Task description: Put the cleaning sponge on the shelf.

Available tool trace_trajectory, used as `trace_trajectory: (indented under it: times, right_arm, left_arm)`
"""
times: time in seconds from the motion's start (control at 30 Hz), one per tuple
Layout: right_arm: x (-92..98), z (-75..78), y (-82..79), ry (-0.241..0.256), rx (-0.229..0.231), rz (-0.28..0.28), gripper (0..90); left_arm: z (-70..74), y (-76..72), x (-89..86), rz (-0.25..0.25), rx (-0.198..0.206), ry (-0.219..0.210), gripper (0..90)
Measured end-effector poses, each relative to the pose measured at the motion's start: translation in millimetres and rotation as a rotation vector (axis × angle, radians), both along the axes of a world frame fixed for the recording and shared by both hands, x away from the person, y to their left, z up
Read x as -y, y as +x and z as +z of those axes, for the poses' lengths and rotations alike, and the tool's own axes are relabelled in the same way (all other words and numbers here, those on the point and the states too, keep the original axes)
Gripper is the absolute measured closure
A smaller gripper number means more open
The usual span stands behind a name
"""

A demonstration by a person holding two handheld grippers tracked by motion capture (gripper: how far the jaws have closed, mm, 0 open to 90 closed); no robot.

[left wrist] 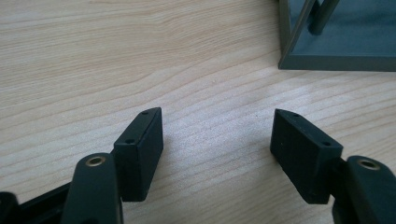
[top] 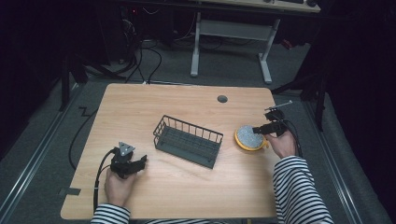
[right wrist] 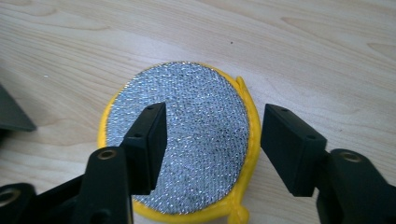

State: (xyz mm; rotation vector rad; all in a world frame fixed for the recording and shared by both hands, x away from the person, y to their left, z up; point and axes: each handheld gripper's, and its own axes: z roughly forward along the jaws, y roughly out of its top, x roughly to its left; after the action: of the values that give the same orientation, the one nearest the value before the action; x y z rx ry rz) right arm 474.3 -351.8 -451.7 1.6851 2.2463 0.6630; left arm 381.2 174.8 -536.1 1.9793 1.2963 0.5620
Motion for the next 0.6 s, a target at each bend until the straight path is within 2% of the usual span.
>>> trace_trajectory:
  times: [0.1,0.37,0.47,0.6]
  right_arm:
    - [0.6,-6.6,3.9,0.006,-0.023,-0.02,37.3]
    - [-0.1,-15.6,9.8,0.014,-0.059,-0.027,35.8]
    - [-2.1,-18.6,10.9,-0.008,-0.063,-0.021,34.6]
    - [0.4,-21.2,12.1,0.01,-0.07,-0.033,34.1]
  left_arm:
    - [-0.1,0.0,0.1,0.001,0.001,0.0,35.0]
    - [-0.1,0.0,0.1,0.001,0.001,0.0,35.0]
    - [-0.1,0.1,-0.2,0.001,0.001,-0.002,35.2]
    - [-0.1,0.1,-0.3,0.001,0.0,-0.003,35.1]
